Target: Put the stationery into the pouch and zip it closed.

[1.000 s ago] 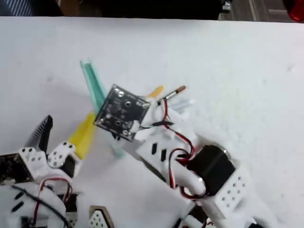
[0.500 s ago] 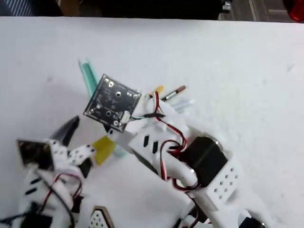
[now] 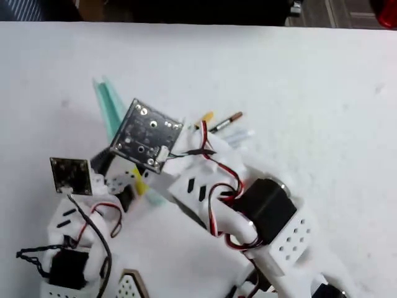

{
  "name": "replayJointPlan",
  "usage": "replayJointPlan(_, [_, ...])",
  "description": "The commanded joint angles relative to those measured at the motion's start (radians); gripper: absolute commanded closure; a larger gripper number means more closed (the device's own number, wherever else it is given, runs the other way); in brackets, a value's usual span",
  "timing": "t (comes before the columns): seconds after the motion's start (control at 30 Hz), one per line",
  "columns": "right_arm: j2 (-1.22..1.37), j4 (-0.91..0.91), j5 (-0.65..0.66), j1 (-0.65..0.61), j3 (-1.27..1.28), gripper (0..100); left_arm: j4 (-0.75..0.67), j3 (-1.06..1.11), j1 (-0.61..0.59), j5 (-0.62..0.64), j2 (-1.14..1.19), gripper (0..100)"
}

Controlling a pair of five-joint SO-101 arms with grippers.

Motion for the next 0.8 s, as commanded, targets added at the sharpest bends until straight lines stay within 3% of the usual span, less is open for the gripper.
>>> replayJointPlan(0.0, [-0.004, 0.004, -0.006, 0.004, -0.043, 98.1, 0.009, -0.048, -0.033, 0.006, -0.013, 70])
replayJointPlan(0.2, [-0.002, 0.001, -0.011, 0.101, -0.040, 98.1, 0.138, -0.157, -0.102, 0.005, -0.013, 78])
replayJointPlan(0.33, [-0.002, 0.007, -0.011, 0.124, -0.038, 98.1, 0.152, -0.158, -0.108, 0.005, -0.013, 80])
replayJointPlan(0.6, [-0.002, 0.022, -0.011, 0.074, -0.043, 98.1, 0.107, -0.158, -0.013, 0.002, -0.013, 79])
replayJointPlan(0.77, [-0.002, 0.025, -0.011, 0.074, -0.043, 98.1, 0.112, -0.164, 0.012, -0.175, -0.013, 79])
